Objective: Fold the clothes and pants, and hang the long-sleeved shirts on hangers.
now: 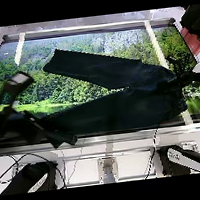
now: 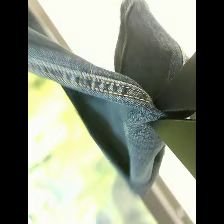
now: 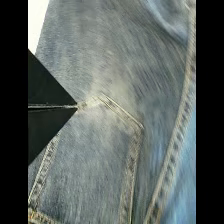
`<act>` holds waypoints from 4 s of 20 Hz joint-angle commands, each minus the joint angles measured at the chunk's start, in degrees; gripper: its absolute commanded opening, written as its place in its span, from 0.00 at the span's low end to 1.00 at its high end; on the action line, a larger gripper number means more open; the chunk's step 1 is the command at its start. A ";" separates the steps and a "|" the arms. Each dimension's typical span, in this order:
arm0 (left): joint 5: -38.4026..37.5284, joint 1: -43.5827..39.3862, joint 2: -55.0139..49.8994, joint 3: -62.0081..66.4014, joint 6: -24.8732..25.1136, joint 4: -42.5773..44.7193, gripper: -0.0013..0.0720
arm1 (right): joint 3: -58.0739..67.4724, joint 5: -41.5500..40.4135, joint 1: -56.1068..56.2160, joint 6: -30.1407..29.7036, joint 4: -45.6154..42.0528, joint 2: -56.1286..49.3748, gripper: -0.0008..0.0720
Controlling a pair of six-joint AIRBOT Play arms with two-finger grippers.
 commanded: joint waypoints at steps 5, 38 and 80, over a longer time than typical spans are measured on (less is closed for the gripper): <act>-4.17 1.18 -14.71 5.92 4.17 -2.47 0.03 | 0.00 2.47 0.00 0.09 -0.20 0.07 0.02; 11.21 38.82 -49.86 6.05 22.91 13.22 0.39 | -0.42 -21.59 -5.84 11.30 -10.10 -21.20 0.58; 46.97 26.80 -81.26 40.65 13.07 -22.16 0.59 | 14.03 -19.61 -23.89 9.46 -16.96 -10.43 0.37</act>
